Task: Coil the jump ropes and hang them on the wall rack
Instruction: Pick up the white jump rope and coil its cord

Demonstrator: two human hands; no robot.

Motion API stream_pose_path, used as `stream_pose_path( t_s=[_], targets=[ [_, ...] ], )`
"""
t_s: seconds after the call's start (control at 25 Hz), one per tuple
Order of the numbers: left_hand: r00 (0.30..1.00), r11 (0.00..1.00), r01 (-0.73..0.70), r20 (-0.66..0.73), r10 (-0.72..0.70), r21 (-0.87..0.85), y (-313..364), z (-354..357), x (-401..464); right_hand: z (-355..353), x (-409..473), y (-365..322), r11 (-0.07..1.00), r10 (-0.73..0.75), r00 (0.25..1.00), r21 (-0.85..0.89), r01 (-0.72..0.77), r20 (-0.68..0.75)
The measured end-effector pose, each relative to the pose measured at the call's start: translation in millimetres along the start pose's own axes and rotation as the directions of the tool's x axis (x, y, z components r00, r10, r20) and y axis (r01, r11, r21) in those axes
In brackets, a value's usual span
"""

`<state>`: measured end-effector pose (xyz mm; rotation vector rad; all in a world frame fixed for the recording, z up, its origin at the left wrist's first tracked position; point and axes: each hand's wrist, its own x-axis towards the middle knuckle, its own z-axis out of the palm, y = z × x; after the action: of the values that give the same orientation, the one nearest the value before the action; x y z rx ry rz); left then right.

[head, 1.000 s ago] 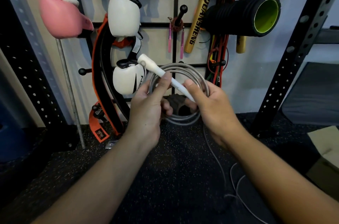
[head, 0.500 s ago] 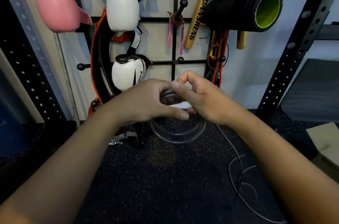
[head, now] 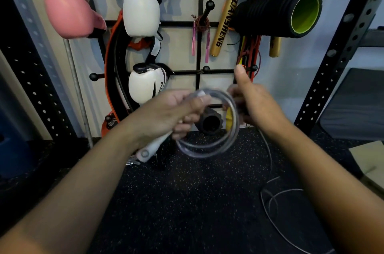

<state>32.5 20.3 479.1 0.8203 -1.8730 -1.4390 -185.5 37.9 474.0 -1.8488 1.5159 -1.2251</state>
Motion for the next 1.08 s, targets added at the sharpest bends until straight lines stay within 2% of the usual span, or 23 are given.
stream_pose_path(
  t_s=[0.08,0.16,0.24,0.28,0.32,0.4,0.44,0.52,0.6,0.72,0.8,0.88,0.96,1.0,1.08],
  targets=[
    [0.973,0.952,-0.139,-0.214,0.081,-0.272,0.6,-3.2,3.7,-8.0,-1.1,11.1,0.994,0.056,0.998,0.093,-0.058,0.025],
    [0.912,0.825,-0.279,-0.404,0.068,-0.492,-2.8,1.2,10.0,-4.6,-5.5,21.2,0.974,0.043,0.989,0.215,-0.074,0.143],
    [0.840,0.708,-0.382,-0.542,-0.002,-0.594,4.3,22.5,12.4,9.8,-15.8,19.6,0.946,0.013,0.966,0.311,-0.096,0.259],
    [0.809,0.675,-0.410,-0.586,-0.041,-0.613,7.3,35.5,13.4,20.4,-22.3,15.0,0.933,0.008,0.958,0.344,-0.110,0.287],
    [0.776,0.688,-0.412,-0.626,-0.079,-0.597,8.8,47.7,13.7,33.1,-28.8,8.1,0.922,0.004,0.957,0.370,-0.116,0.290],
    [0.722,0.702,-0.422,-0.681,-0.123,-0.574,0.2,61.9,16.3,60.2,-40.0,-5.5,0.877,0.006,0.979,0.469,-0.102,0.201],
    [0.702,0.694,-0.447,-0.702,-0.119,-0.564,-7.8,63.3,17.6,70.7,-43.1,-11.2,0.838,0.023,0.994,0.540,-0.079,0.110],
    [0.676,0.741,-0.449,-0.732,-0.085,-0.500,-20.2,62.9,18.1,78.9,-42.4,-16.8,0.780,0.087,0.995,0.625,-0.033,-0.055],
    [0.682,0.797,-0.418,-0.730,-0.042,-0.437,-30.8,60.6,18.6,71.3,-37.5,-19.0,0.791,0.141,0.983,0.611,-0.040,-0.118],
    [0.799,0.858,-0.284,-0.600,-0.034,-0.428,-32.5,48.6,15.9,44.7,-26.3,-16.8,0.914,0.097,0.990,0.403,-0.049,-0.100],
    [0.854,0.886,-0.189,-0.517,-0.065,-0.423,-30.7,27.2,15.5,25.6,-17.3,-13.1,0.967,0.060,0.998,0.248,-0.054,-0.015],
    [0.881,0.938,-0.151,-0.472,-0.016,-0.313,-20.8,0.5,11.7,9.2,-11.5,-7.8,0.998,0.020,0.994,0.061,-0.027,0.106],
    [0.915,0.984,-0.169,-0.364,0.176,0.051,-2.3,-20.2,2.9,0.1,-10.4,-5.3,0.997,0.000,0.976,-0.074,0.016,0.217],
    [0.933,0.948,-0.176,-0.264,0.246,0.264,7.5,-27.1,-1.0,-1.2,-10.1,-5.2,0.993,-0.005,0.965,-0.116,0.037,0.261],
    [0.969,0.784,-0.138,-0.081,0.233,0.606,27.9,-24.3,-8.7,0.7,-9.7,-7.0,0.984,-0.011,0.946,-0.166,0.068,0.323]
  ],
)
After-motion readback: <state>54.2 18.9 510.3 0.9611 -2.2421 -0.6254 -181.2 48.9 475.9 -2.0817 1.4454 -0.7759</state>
